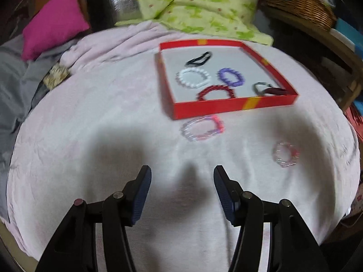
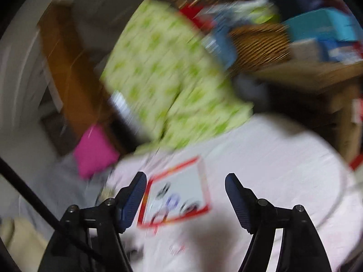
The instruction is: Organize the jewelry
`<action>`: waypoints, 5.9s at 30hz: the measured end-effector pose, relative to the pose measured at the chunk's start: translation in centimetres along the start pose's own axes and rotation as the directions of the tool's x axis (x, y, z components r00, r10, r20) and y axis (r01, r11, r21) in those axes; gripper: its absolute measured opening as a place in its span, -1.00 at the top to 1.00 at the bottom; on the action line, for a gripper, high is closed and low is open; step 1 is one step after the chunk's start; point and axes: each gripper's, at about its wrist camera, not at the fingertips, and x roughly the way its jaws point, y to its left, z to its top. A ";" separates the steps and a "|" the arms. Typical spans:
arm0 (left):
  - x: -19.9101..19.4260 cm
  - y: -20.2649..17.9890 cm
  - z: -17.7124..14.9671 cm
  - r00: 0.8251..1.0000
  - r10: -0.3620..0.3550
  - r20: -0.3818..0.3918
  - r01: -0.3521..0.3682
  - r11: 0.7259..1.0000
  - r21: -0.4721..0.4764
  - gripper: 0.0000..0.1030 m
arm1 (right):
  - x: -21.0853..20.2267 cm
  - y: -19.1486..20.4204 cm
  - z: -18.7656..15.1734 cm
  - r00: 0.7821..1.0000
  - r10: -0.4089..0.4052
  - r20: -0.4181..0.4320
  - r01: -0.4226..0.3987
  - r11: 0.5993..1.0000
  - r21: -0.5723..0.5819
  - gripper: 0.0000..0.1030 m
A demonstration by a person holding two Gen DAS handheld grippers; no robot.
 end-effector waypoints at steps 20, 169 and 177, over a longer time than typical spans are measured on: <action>4.7 1.2 3.3 0.997 -0.069 -0.041 0.067 0.996 -0.054 -0.13 | 19.0 3.0 -13.9 0.873 -0.252 -0.418 0.099 0.930 -0.354 0.09; -7.2 -3.7 5.0 0.925 0.255 0.282 -0.248 0.967 -0.061 -0.59 | 14.2 2.8 -1.8 0.976 -0.122 -0.181 0.098 0.986 -0.134 0.28; -9.9 -2.5 1.3 0.883 0.308 0.353 -0.299 0.951 -0.081 -0.76 | 5.2 7.4 -5.2 0.984 -0.172 -0.047 0.154 0.951 -0.268 -0.24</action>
